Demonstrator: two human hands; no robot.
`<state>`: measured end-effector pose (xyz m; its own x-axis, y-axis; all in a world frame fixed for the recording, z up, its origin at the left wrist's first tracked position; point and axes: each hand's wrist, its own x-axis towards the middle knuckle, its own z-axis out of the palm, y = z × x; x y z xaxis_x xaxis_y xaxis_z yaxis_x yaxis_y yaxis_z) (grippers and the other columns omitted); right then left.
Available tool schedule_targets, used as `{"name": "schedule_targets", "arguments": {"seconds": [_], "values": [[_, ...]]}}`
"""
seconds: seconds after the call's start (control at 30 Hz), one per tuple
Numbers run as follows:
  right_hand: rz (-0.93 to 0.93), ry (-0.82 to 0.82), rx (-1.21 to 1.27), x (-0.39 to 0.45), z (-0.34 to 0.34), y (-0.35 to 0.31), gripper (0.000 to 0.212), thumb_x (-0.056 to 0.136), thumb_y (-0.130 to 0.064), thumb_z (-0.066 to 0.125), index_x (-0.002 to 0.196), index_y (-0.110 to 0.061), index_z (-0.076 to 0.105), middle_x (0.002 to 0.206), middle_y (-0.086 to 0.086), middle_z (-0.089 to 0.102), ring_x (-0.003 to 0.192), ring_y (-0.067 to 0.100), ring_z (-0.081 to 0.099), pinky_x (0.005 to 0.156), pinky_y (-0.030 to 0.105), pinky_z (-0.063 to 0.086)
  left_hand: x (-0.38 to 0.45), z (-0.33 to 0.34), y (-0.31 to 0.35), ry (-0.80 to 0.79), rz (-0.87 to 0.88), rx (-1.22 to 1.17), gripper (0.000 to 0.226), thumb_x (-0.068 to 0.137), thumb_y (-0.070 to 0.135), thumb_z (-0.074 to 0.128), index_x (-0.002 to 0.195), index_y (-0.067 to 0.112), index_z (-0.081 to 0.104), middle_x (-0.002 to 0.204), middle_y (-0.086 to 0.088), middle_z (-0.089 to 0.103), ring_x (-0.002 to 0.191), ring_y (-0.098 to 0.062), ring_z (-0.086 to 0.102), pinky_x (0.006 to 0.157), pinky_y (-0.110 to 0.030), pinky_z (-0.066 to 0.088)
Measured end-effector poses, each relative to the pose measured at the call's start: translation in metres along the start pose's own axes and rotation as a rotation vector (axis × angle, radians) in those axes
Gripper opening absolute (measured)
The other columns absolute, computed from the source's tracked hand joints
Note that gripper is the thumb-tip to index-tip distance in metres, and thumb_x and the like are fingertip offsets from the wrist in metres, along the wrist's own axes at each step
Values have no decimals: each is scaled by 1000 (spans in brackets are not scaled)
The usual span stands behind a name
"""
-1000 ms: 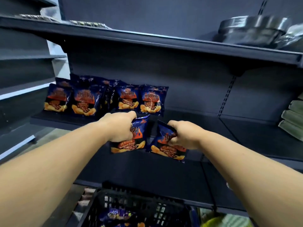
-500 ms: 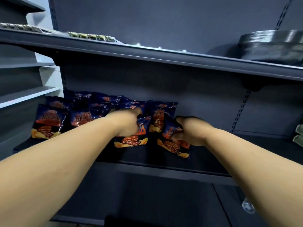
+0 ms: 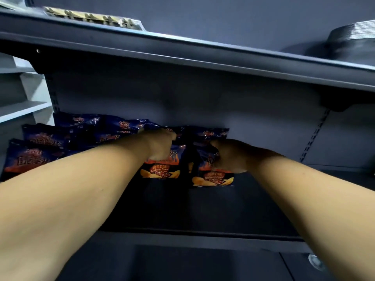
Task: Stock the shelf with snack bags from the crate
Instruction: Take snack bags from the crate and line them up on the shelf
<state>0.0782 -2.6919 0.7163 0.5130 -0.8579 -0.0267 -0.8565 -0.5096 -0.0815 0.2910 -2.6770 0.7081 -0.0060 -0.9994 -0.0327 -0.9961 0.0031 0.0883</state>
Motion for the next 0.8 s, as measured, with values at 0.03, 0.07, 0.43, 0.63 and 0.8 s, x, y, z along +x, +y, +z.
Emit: {"name": "schedule_targets", "arguments": {"seconds": [0.03,0.07,0.43,0.63,0.8], "values": [[-6,-1,11,6,3,-2,69,89,-33,66,147,-15,33,142,7,46,120,21,49,86,20,35,3,1,-1,-10,-3,6,59,92,6,49,145,24,33,141,-7,43,111,-23,51,85,-30,41],[-11,-5,18,13,6,-4,67,88,-31,67,144,-15,35,140,7,48,117,21,50,86,21,36,6,2,-2,-18,-6,20,59,91,6,49,145,24,33,138,-6,46,107,-22,51,85,-31,40],[61,113,102,68,46,2,68,93,-27,63,150,-25,27,142,10,44,118,33,53,89,36,50,30,19,-11,66,-52,115,57,86,1,48,137,25,40,141,-6,41,129,-29,35,102,-44,25],[141,157,28,70,58,8,68,97,-28,55,153,-23,18,152,7,26,136,34,27,107,46,36,35,25,-13,120,-77,165,55,84,5,52,134,24,42,140,-7,38,129,-31,30,105,-46,24],[173,191,66,67,62,0,68,94,-17,57,151,-23,21,148,7,29,132,34,32,104,44,38,33,28,-13,161,-67,161,61,83,3,53,139,23,37,141,-7,38,132,-33,29,113,-52,17]]}}
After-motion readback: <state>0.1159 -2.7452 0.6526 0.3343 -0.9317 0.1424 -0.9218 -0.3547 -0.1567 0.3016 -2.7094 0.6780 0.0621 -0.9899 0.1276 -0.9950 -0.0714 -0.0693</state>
